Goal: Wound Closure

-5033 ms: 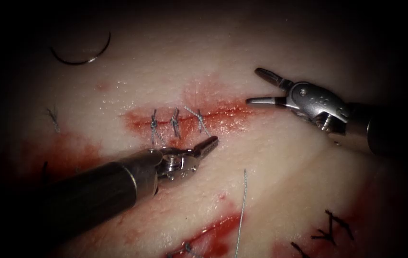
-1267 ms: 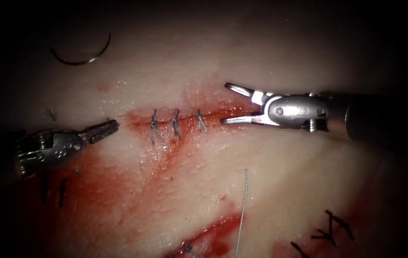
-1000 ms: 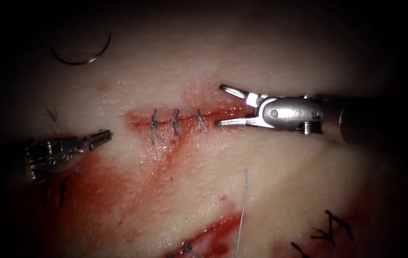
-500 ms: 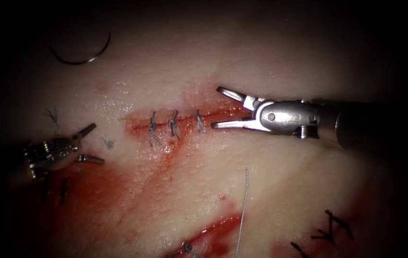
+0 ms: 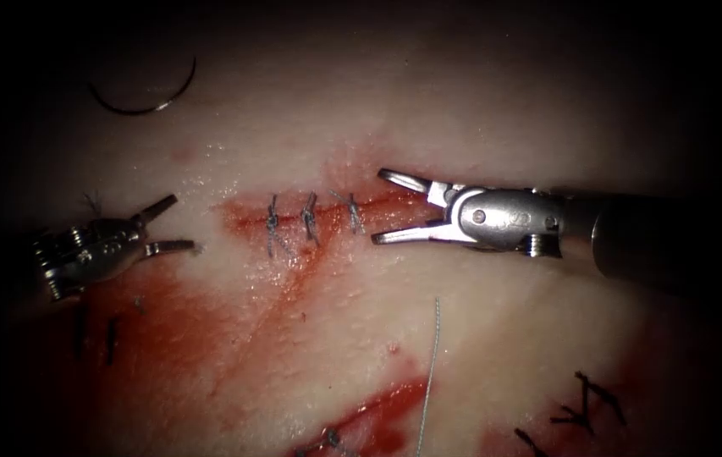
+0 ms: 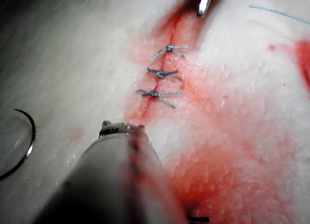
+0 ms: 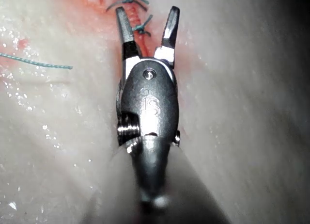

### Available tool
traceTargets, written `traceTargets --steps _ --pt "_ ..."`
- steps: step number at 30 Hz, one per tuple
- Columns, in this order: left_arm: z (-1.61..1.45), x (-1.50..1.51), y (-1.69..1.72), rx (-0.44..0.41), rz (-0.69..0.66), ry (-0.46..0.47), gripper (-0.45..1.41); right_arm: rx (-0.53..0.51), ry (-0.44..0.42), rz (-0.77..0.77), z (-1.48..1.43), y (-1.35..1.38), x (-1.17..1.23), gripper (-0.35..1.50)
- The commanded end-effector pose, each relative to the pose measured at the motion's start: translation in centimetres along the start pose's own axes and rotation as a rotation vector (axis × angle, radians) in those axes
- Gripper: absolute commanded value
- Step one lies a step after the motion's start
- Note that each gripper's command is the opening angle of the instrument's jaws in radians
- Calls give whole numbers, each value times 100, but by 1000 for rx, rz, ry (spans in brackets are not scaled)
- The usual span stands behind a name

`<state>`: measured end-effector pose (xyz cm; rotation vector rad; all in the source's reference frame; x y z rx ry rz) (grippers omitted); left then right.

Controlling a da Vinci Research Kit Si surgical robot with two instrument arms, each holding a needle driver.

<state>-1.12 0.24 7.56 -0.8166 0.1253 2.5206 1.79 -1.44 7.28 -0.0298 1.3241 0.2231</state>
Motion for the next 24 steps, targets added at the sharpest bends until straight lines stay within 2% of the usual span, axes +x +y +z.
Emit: traceTargets --steps 1,2,3,6,7,8,9,10,12,13,15,17,20,24 --pt "7 9 -10 21 -8 16 98 -2 -5 9 4 6 -2 145" --pt "7 12 -15 31 -13 23 114 -4 -7 11 2 8 -1 145" --pt "7 16 -21 32 -21 29 123 -9 -11 12 -1 9 -1 145" --pt "12 27 -39 42 -35 28 123 -26 -29 17 -11 15 2 145" --pt "13 29 -43 55 -39 21 116 -37 -37 20 -15 17 3 145" --pt "16 30 -48 76 -47 16 101 -49 -48 24 -21 21 5 145" --pt "19 31 -53 96 -55 20 66 -59 -49 29 -26 24 7 145" --pt "22 31 -57 113 -70 30 52 -70 -49 35 -32 27 9 145" --pt "30 29 -65 148 -45 63 47 -96 -45 49 -45 33 14 146" --pt "41 29 -71 210 -44 50 42 -125 -46 61 -57 38 19 146" --pt "50 28 -73 244 -27 40 42 -135 -43 68 -66 41 23 146" --pt "65 25 -76 264 -17 31 52 -143 -44 80 -77 44 27 146" --pt "81 18 -83 321 30 -79 67 -149 -42 82 -81 44 28 146" --pt "95 10 -91 374 125 -211 73 -146 -40 82 -79 42 28 146"
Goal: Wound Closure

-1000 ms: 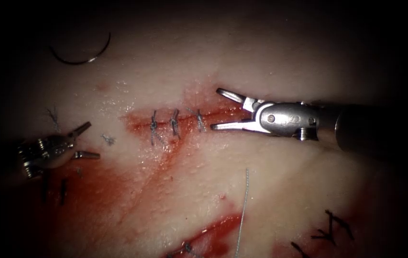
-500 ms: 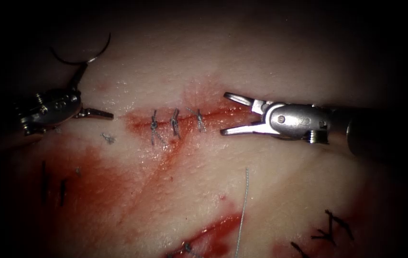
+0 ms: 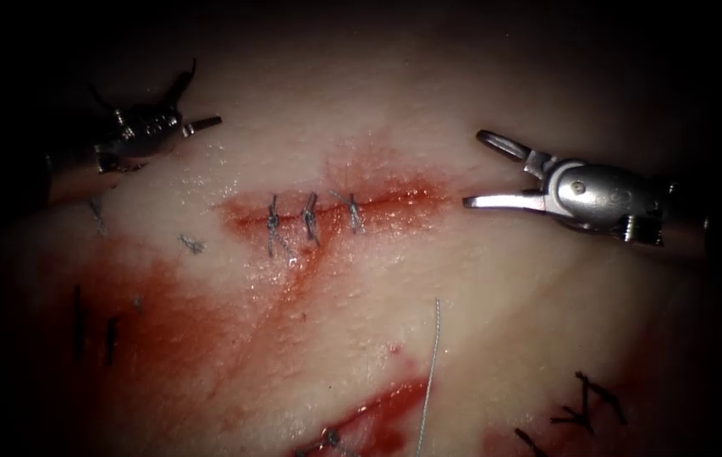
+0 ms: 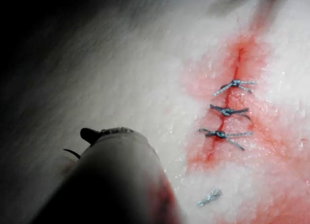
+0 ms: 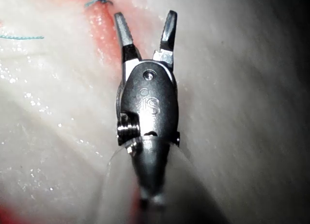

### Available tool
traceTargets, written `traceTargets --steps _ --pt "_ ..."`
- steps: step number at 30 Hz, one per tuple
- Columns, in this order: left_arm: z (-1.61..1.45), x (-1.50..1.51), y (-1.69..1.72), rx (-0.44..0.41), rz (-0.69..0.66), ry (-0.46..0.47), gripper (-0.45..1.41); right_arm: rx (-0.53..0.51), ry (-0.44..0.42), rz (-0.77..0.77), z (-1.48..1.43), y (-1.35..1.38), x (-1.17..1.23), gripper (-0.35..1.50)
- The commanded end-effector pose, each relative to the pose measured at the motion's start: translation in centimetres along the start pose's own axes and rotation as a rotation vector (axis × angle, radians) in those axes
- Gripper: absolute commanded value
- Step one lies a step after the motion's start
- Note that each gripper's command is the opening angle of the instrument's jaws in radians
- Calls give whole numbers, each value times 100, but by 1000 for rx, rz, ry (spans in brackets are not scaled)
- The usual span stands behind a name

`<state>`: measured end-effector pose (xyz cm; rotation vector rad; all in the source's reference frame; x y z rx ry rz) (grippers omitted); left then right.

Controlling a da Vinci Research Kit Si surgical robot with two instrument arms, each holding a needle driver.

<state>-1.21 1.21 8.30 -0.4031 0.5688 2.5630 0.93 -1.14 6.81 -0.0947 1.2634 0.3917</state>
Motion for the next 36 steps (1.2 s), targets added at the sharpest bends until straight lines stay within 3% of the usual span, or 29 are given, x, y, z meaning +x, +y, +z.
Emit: traceTargets --steps 1,9,21,26,36 --pt "11 4 -3 16 29 -23 76 2 5 -2 12 0 -1 146" --pt "24 -12 -2 54 207 -162 98 12 11 -8 15 -4 1 146" --pt "44 -30 -20 114 210 -165 37 20 20 -9 23 -9 2 146" --pt "54 -31 -15 124 209 -158 32 25 25 -11 27 -14 2 146" --pt "59 -37 -11 88 212 -176 49 29 29 -17 28 -16 3 146"
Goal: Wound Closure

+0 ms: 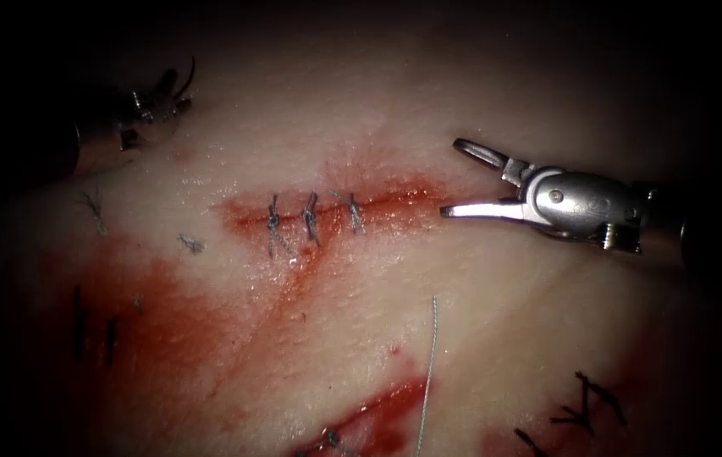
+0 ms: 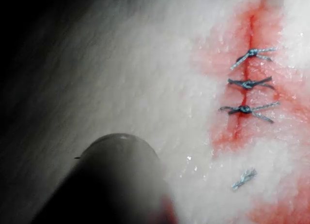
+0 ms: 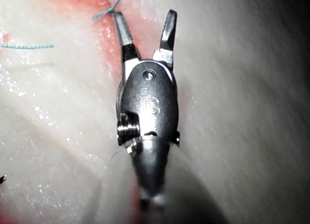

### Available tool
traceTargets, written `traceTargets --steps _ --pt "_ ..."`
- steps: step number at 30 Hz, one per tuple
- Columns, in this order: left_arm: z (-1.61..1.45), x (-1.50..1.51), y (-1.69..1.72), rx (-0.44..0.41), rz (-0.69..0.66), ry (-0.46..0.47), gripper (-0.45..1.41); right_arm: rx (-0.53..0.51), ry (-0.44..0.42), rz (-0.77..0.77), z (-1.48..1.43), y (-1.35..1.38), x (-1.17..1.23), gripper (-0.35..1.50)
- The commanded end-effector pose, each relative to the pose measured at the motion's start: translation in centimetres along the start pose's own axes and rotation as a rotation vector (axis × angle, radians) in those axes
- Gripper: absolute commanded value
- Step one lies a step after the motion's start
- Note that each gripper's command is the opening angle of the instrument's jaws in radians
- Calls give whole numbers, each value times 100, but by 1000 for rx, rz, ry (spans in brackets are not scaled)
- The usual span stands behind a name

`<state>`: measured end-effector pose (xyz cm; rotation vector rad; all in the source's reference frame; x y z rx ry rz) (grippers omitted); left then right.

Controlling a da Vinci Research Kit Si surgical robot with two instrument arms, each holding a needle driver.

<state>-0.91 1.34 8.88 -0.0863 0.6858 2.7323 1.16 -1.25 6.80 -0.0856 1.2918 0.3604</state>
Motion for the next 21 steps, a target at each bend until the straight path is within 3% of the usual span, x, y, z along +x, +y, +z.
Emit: traceTargets --steps 1,2,4,5,6,11,15,20,21 --pt "10 5 -6 -9 -13 -12 49 1 4 -2 10 1 -1 145" --pt "11 4 -6 -14 -17 -19 47 0 3 -1 11 1 0 145" --pt "15 3 -7 -11 -38 -20 25 -2 3 -1 12 0 0 145" --pt "16 2 -6 -10 -48 -20 4 -2 3 -1 13 0 0 145" --pt "18 2 -4 -34 -38 -3 -45 -3 3 -7 13 0 1 145" --pt "8 8 5 -105 -34 63 -45 -3 3 -7 13 0 1 143" --pt "-6 20 11 -96 -2 120 -45 1 0 -6 12 1 1 136" --pt "-32 48 19 -112 68 292 -45 -1 -3 12 7 4 0 126" --pt "-43 62 20 -111 79 377 -45 -3 -5 29 4 5 -1 126"
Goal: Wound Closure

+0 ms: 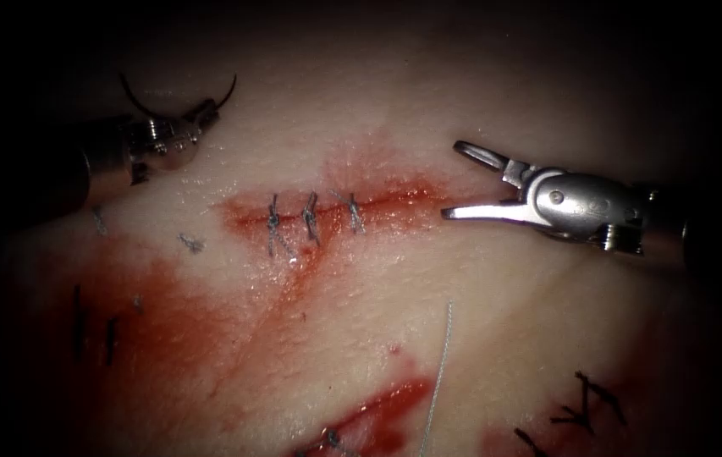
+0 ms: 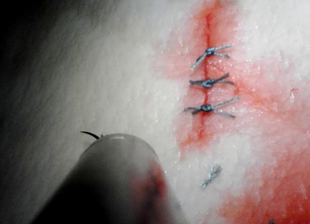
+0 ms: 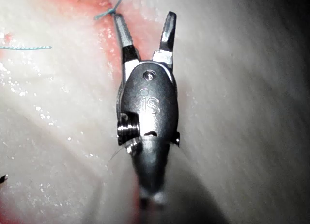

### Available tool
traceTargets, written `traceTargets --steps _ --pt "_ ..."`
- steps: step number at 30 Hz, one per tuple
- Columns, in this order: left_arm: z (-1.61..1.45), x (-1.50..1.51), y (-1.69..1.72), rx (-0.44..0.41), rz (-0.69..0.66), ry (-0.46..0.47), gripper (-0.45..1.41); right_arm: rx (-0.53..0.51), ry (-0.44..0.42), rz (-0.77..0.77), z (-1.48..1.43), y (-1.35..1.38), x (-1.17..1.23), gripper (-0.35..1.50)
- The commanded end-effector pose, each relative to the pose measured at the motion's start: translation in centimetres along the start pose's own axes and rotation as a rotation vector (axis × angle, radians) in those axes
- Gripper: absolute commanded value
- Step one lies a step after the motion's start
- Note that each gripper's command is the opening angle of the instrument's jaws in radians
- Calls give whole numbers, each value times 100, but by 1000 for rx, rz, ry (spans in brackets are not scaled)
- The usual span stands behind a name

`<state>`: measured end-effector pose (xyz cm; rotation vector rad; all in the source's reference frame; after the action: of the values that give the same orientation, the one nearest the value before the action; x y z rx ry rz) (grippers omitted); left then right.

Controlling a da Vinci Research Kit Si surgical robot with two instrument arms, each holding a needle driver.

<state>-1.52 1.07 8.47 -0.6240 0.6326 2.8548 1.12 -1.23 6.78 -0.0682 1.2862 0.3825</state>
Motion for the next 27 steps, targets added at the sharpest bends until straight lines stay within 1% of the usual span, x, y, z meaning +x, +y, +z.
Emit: traceTargets --steps 1,2,6,10,11,14,17,21,23,25,27 --pt "6 10 -5 5 7 30 -45 -6 0 10 7 4 -3 126" --pt "4 17 -4 2 4 48 -45 -5 -4 21 6 5 -3 126" --pt "-8 45 -3 18 35 125 -45 13 -14 78 -2 9 -6 111" --pt "-20 69 8 -12 46 229 -45 13 2 114 -10 14 -9 106" --pt "-23 76 12 -22 58 268 -45 13 8 120 -12 16 -9 106" --pt "-28 94 24 -30 134 363 -45 -2 4 140 -17 21 -11 104" --pt "-29 110 35 -39 223 456 -45 14 -14 184 -23 25 -13 103" --pt "-27 128 49 -40 321 563 -45 29 -32 316 -28 32 -16 101" --pt "-26 136 57 -29 379 619 -45 56 -29 399 -28 38 -17 86" --pt "-26 142 63 -20 423 663 -45 101 -2 489 -25 43 -19 78" --pt "-26 147 69 -10 467 709 -45 119 28 538 -20 46 -20 76"
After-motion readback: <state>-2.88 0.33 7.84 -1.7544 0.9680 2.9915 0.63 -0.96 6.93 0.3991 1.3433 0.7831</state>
